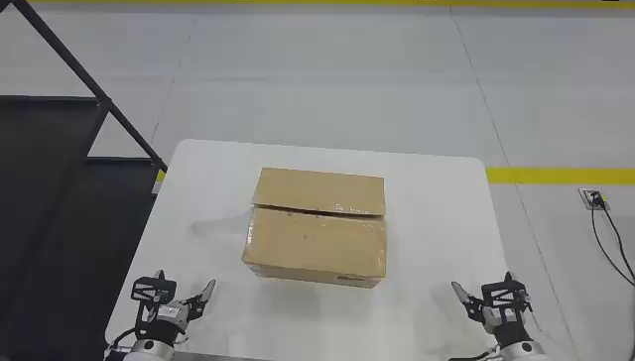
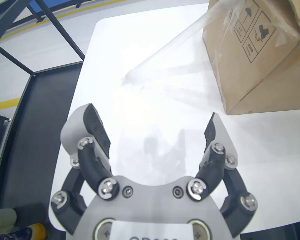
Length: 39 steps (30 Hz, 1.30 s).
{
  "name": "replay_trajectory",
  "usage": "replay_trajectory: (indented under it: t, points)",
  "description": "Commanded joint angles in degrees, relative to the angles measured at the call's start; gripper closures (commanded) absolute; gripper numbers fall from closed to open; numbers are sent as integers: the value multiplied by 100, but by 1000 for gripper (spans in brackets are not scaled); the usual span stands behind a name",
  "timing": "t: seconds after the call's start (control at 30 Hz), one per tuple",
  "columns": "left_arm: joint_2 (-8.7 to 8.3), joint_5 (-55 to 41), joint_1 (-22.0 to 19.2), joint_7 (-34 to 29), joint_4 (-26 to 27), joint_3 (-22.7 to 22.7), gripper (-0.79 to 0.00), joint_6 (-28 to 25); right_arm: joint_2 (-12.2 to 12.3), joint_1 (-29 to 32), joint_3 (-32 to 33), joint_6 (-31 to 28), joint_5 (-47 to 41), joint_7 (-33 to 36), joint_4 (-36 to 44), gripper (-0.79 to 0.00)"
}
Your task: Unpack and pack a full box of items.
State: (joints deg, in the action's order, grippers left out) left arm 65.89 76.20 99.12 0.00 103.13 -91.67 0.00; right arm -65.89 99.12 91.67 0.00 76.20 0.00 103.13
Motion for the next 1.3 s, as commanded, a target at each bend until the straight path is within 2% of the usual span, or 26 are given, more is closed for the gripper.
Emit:
replay_trajectory:
  t: [0.0,0.4,0.63,0.77,0.9,1.27]
  points:
    - [0,0,0,0,0,0,-785,0,0,0,0,0,0,0,0,-785]
    - [2,-28,-21,9,-7,13,-785,-63,-2,-26,-5,-35,-5,-36,34,-785]
    - [-12,-222,-286,217,-166,-134,-785,-582,28,-160,26,-1215,-487,-60,351,-785]
    - [-46,-746,-534,155,-246,-372,-785,-1302,48,-418,53,-2013,-1154,148,399,-785]
    - [-91,-1475,-751,-192,-363,-651,-785,-2074,60,-785,-44,-2747,-2088,555,332,-785]
    - [-100,-1555,-772,-265,-375,-695,-785,-2176,62,-857,-60,-2816,-2220,647,328,-785]
